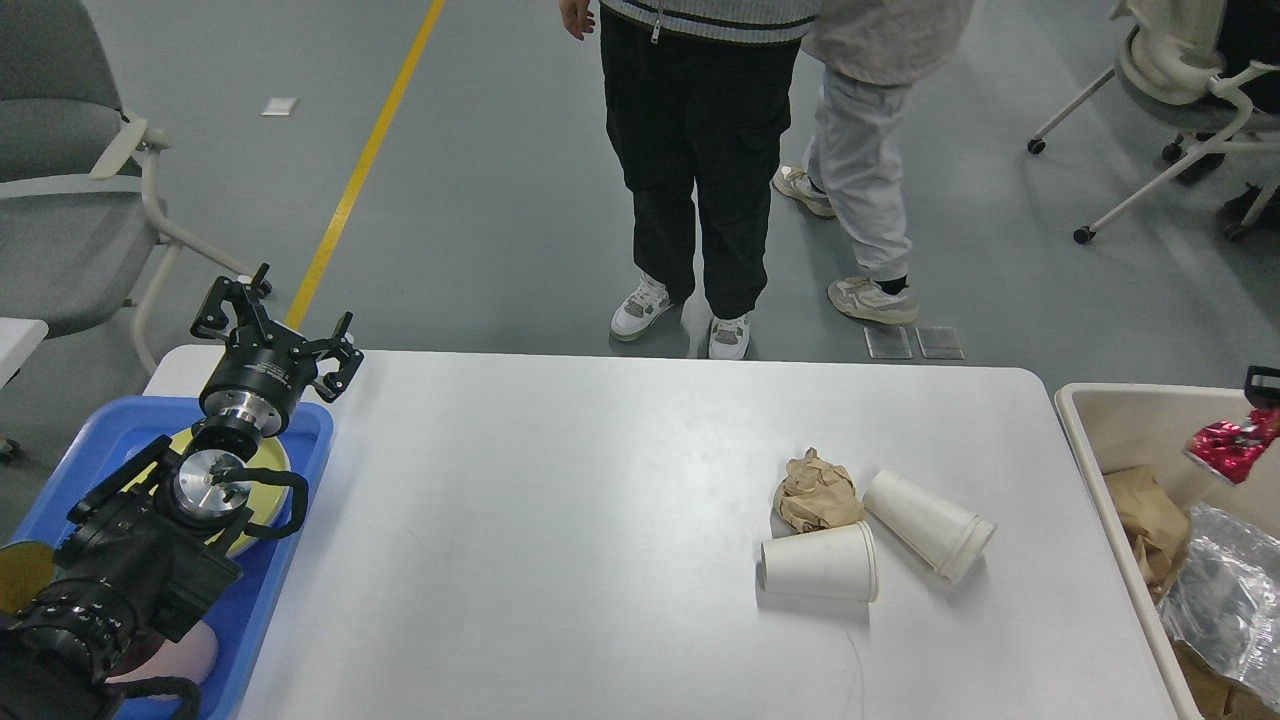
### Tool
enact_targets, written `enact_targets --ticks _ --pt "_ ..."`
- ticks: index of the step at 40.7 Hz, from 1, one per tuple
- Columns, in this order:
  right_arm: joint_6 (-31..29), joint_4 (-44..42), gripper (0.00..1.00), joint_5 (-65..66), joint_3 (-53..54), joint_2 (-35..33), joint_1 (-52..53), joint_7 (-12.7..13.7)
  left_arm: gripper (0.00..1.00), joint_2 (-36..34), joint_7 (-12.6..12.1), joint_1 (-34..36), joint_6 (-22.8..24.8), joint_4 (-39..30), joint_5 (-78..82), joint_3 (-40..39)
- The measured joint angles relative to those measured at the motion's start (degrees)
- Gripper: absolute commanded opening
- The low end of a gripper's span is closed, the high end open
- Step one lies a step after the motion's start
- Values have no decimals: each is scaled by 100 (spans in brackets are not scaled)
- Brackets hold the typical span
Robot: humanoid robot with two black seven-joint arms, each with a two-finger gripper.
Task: Tidy desktop
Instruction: 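Open the right gripper to drop the can into the bin, then move the right gripper to the white cup lying on its side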
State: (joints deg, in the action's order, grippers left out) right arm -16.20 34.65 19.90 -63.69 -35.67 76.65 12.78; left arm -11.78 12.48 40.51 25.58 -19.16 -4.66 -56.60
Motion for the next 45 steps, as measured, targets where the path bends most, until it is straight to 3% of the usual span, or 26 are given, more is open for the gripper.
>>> enact_targets --ticks 6,7,8,9,10,11,15,33,40,45 --pt "591 -1534 0 -875 15 628 -1582 48 98 0 0 0 0 0 1 0" --pt "627 -1777 20 -1041 8 733 -1805 51 98 0 0 0 0 0 0 0" --pt "660 -2088 84 -1239 -3 862 -2079 57 98 0 0 0 0 0 1 0" --pt "679 -2332 100 -1378 -12 955 -2279 65 98 0 0 0 0 0 1 0" --pt "692 -2572 91 -1506 -21 1047 -2472 76 98 0 0 0 0 0 1 0" --pt "704 -2845 100 -1638 -29 1154 -2686 87 98 0 0 0 0 0 0 0" --pt "734 -3434 100 -1901 -42 1464 -3197 109 98 0 0 0 0 0 1 0" --pt "679 -3404 100 -2002 18 1683 -2886 119 98 0 0 0 0 0 1 0" --pt "334 -2172 100 -2014 63 1641 -1521 58 98 0 0 0 0 0 1 0" --pt "-73 -363 100 -2001 71 1606 84 -70 98 0 0 1 0 1 -1 0"
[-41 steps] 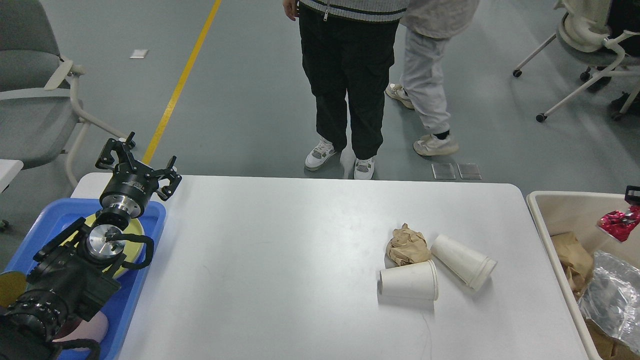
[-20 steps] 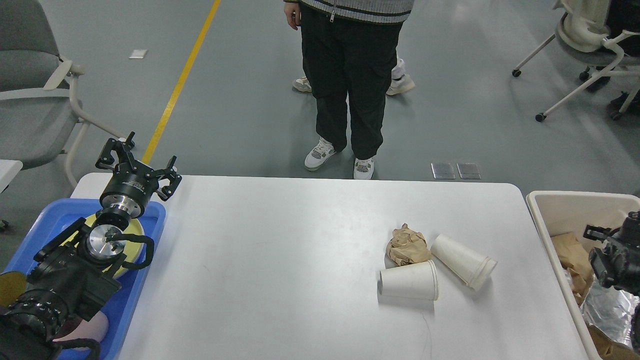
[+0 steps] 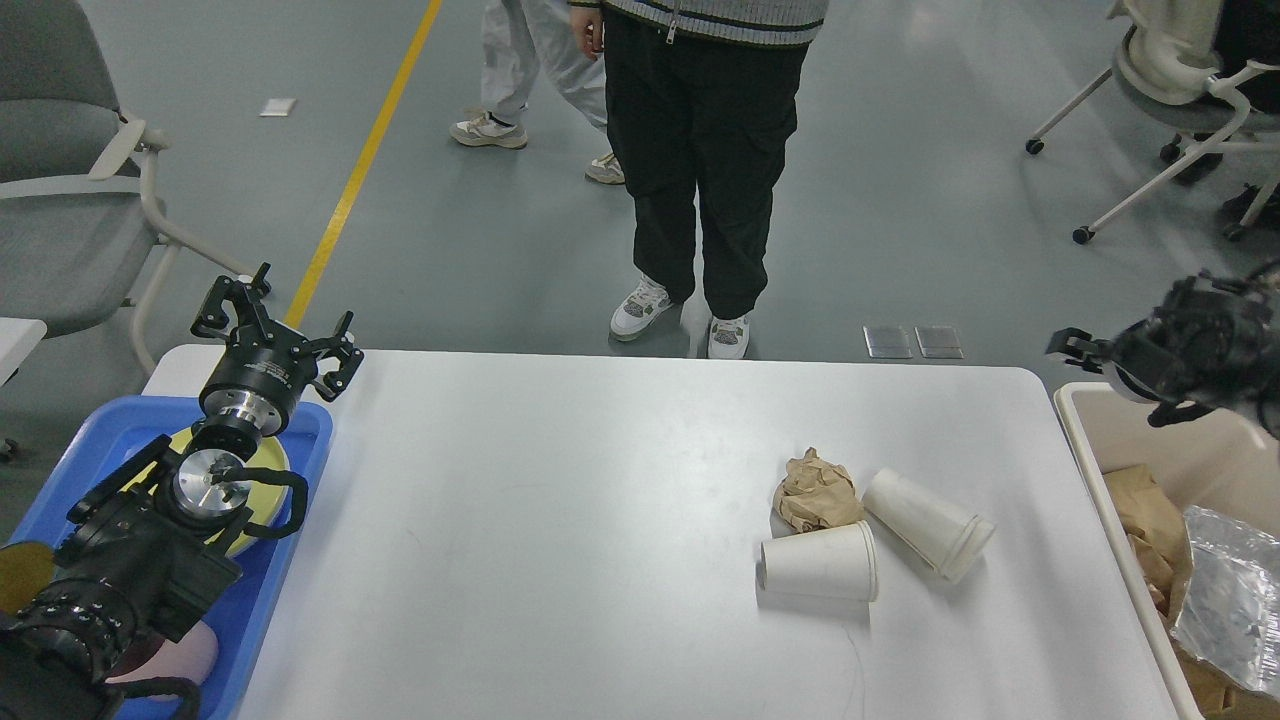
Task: Tidy desktop
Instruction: 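Move the right gripper to the white cup lying on its side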
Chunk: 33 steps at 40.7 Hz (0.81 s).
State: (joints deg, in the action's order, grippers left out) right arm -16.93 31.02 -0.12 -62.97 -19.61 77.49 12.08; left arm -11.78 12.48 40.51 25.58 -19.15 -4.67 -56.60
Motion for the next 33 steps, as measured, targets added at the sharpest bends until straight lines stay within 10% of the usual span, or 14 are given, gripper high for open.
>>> enact_targets --ticks 18,33 --pt "-610 5844 100 736 433 554 3597 -655 98 0 0 0 0 0 1 -4" --pt "-748 5146 100 598 518 581 3034 -805 98 8 0 0 6 -1 1 -9"
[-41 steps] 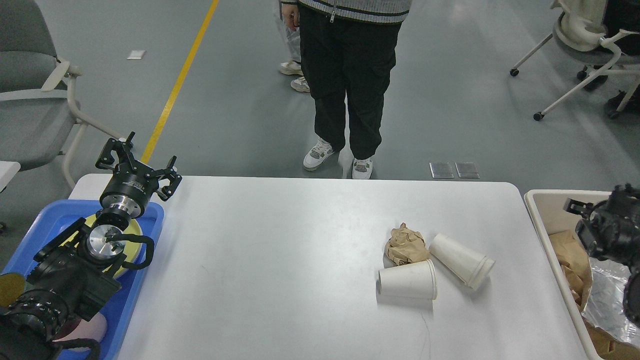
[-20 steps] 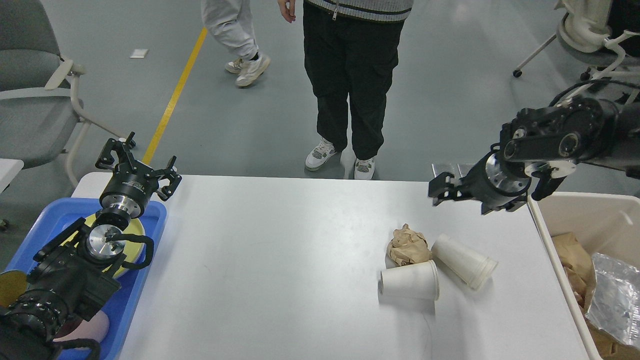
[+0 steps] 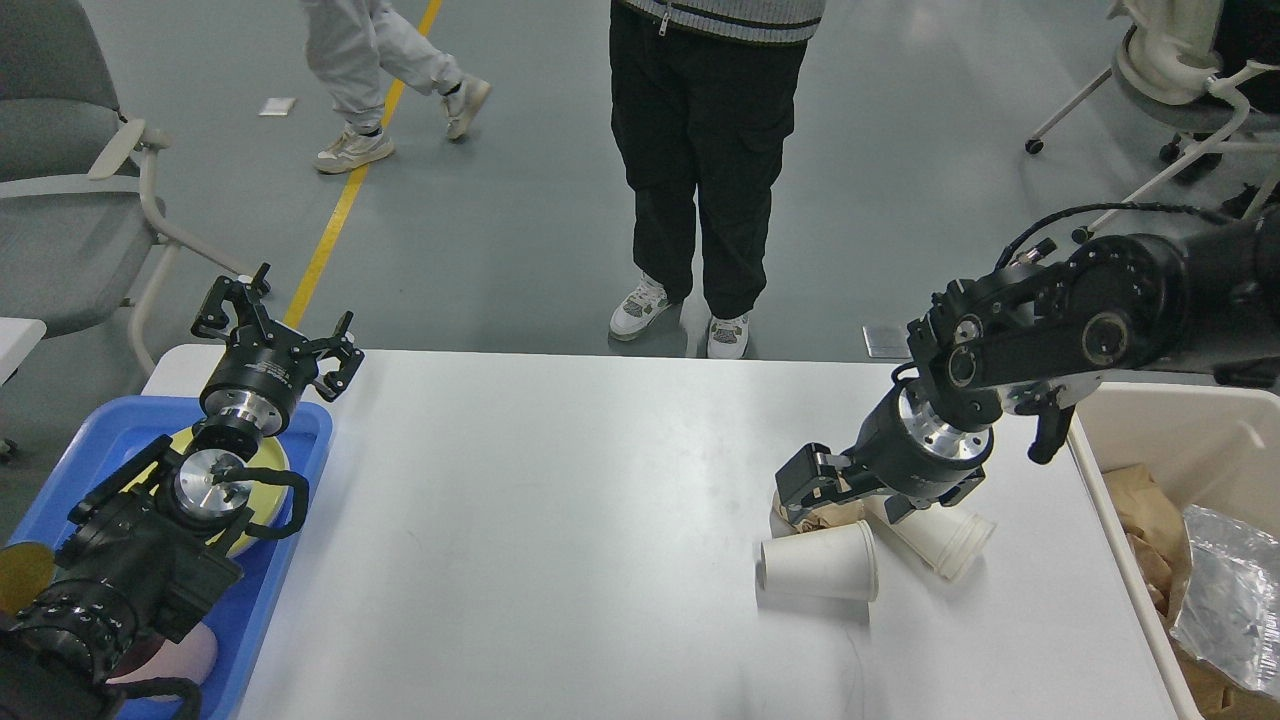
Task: Tidy desktop
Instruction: 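Move the right gripper to the white cup lying on its side, then grasp the lying white cup with the right gripper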
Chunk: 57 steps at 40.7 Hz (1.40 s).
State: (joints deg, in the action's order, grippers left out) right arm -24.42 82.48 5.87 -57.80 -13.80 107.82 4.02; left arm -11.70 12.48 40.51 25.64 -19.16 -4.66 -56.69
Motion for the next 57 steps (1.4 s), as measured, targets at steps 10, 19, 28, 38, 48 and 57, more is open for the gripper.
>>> enact_targets --ticks 10,19,28,38,48,57 --pt "55 -1924 100 -2774 14 -206 -1431 729 98 -7 0 -2 0 -1 0 3" --pt "1151 -2519 100 -5469 62 -140 -1994 2001 98 -7 0 -1 -4 -1 0 9" --pt "2061 -3074 100 -6252 561 -30 -2641 2597 98 -8 0 -1 -5 0 0 9" --pt "2586 -4036 100 -6416 1097 50 -3310 2920 98 -6 0 0 -5 0 0 9" --pt "2747 -4855 100 -6418 1154 180 -3916 3005 98 -5 0 1 -5 0 0 9" --pt "2797 -5157 55 -6390 1363 285 -4226 2966 98 -3 0 1 -5 0 0 9"
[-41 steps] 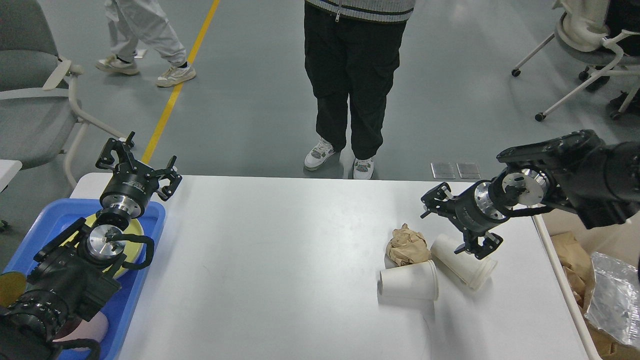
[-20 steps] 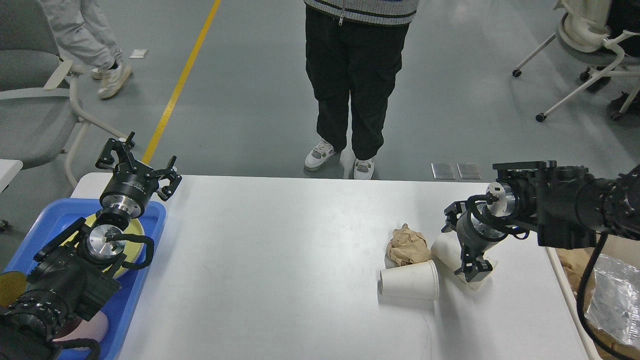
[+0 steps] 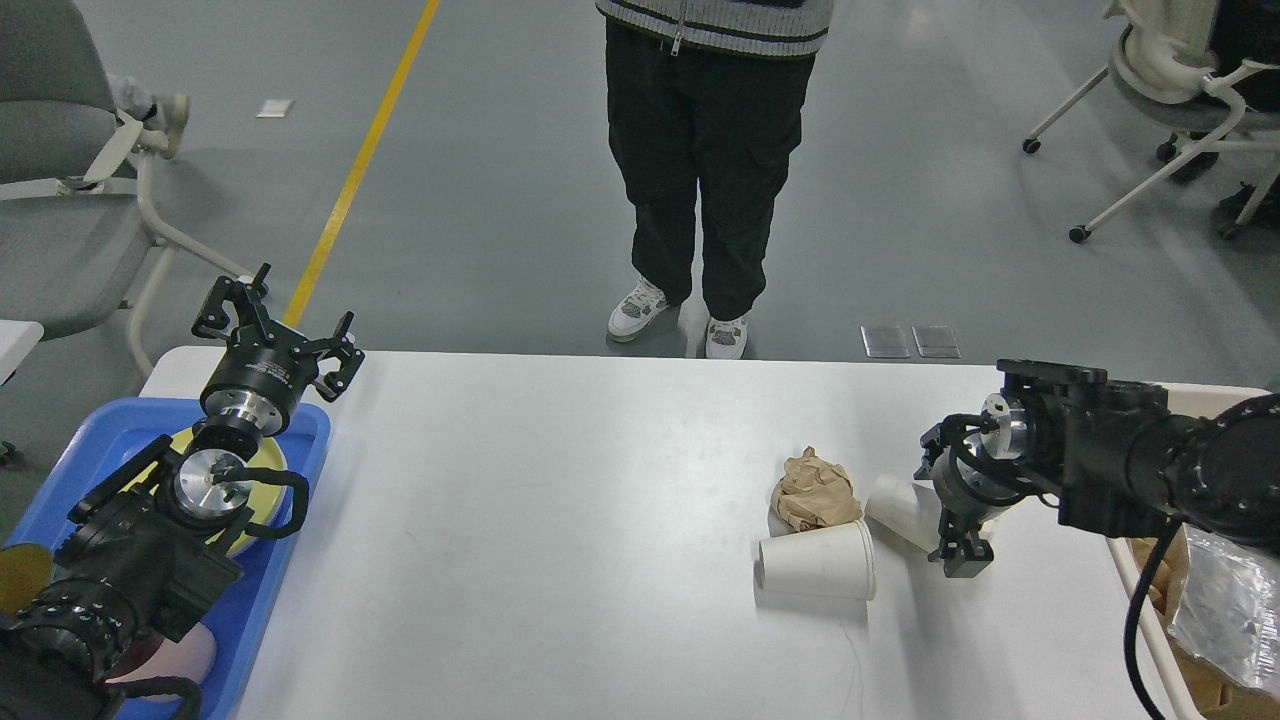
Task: Tidy desktop
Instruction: 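Grasp the lying white cup with the right gripper, then lift the white cup and carry it to the white bin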
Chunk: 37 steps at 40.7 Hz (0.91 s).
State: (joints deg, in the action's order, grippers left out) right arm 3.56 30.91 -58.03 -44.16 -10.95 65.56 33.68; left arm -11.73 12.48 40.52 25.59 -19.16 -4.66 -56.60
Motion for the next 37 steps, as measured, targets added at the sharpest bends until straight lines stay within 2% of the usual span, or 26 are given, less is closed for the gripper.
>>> enact_targets --ticks 1,3,4,20,29,34,37 --pt "5 -22 35 0 18 18 -22 -7 98 -1 0 0 0 0 0 0" --pt "50 -81 10 3 93 69 -91 -27 98 -2 0 0 0 0 0 0" --pt "67 -87 1 5 114 79 -105 -29 98 -3 0 0 0 0 0 0" --pt "178 -95 0 765 197 101 -67 8 98 0 0 0 0 0 0 -3" --pt "45 134 0 1264 172 -102 546 39 98 -2 0 0 0 0 -1 -3" --pt "-429 908 0 2095 168 -543 1557 -14 98 -4 0 0 0 0 -1 -3" --pt "-996 1582 0 2606 184 -847 2290 -74 98 -6 0 0 0 0 0 -2"
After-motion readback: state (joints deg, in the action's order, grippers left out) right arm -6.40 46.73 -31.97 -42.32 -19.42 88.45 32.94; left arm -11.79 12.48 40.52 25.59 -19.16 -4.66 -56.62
